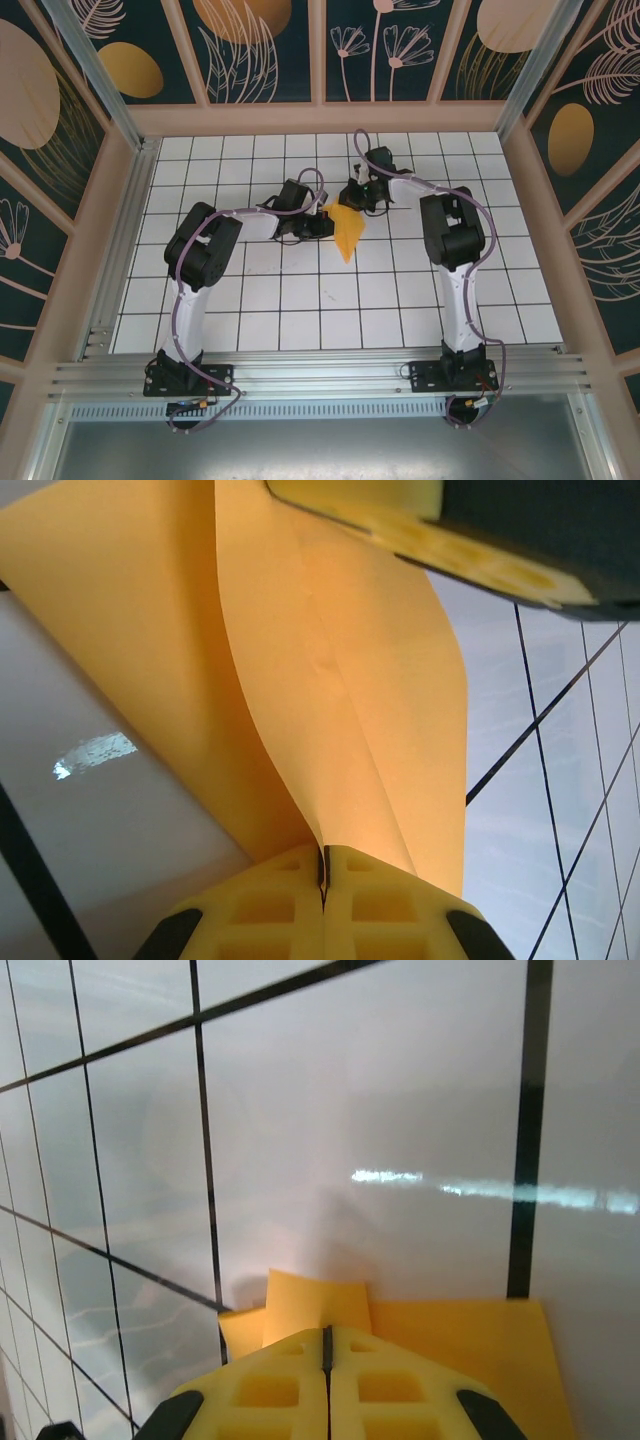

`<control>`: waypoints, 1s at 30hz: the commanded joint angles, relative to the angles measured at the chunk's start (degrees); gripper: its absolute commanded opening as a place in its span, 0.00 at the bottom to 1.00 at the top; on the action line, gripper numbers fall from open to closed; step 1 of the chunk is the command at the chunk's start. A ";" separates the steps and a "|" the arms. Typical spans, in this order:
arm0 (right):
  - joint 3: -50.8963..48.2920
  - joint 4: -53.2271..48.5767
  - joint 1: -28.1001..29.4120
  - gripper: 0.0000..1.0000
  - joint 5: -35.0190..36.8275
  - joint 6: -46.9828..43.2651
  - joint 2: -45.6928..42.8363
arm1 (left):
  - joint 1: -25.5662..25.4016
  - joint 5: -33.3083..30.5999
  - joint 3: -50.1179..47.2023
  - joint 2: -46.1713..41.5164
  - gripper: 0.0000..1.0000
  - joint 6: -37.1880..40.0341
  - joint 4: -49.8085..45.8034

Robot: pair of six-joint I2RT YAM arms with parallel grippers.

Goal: Fold a paper plane with a square sheet of paper (pick it up from the middle)

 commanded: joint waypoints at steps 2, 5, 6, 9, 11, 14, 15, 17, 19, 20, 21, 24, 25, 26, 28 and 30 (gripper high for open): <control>1.79 -0.75 -0.52 0.09 1.49 -0.27 3.31 | 0.75 -6.79 -1.86 2.05 0.00 1.38 -5.69; 2.25 -1.27 -0.56 0.09 1.81 -0.45 4.83 | 0.75 -6.67 -1.90 2.03 0.00 1.20 -5.52; 2.29 -1.38 -0.65 0.09 2.81 -0.34 5.02 | 0.77 -6.65 -1.86 2.10 0.00 1.17 -5.61; 4.05 -2.81 -0.81 0.09 5.55 0.10 6.05 | 0.77 -6.66 -2.20 1.94 0.00 1.27 -5.61; 5.45 -3.37 -0.80 0.11 6.56 0.28 6.59 | 0.75 -6.75 -2.30 2.05 0.00 1.29 -5.69; 8.40 -4.81 -0.68 0.11 7.26 0.10 7.71 | 0.75 -6.66 -2.47 1.97 0.00 1.29 -5.69; 8.98 -5.00 -0.57 0.11 7.08 0.02 8.00 | 0.75 -6.66 -2.52 2.00 0.00 1.29 -5.69; 9.96 -5.32 -0.39 0.11 7.17 0.14 8.34 | 0.76 -6.81 -2.54 1.89 0.00 1.20 -5.70; 10.63 -5.57 -0.24 0.10 7.36 0.15 8.60 | 0.75 -7.16 -2.71 1.97 0.00 1.11 -5.61; 11.11 -6.09 -0.14 0.09 7.76 0.19 8.65 | 0.80 -7.02 -2.65 2.02 0.00 0.98 -5.69; 11.42 -6.39 0.08 0.09 8.47 0.04 8.57 | 0.75 -7.01 -2.56 2.14 0.00 1.03 -5.69; 13.31 -7.70 0.26 0.09 10.40 0.01 9.15 | 0.76 -7.14 -2.74 1.97 0.00 0.85 -5.69; 13.82 -7.95 0.27 0.09 11.14 0.10 9.34 | 0.75 -7.20 -2.65 1.97 0.00 0.86 -5.69; 14.20 -7.83 0.31 0.09 12.01 0.34 9.35 | 0.75 -7.44 -2.67 1.97 0.00 0.88 -5.78; 15.43 -7.79 0.12 0.10 10.73 0.18 9.44 | 0.77 -7.53 -2.56 1.97 0.00 0.77 -5.75; 16.59 -8.25 0.12 0.10 8.95 -0.61 8.83 | 0.75 -7.71 -2.47 1.97 0.00 0.50 -5.78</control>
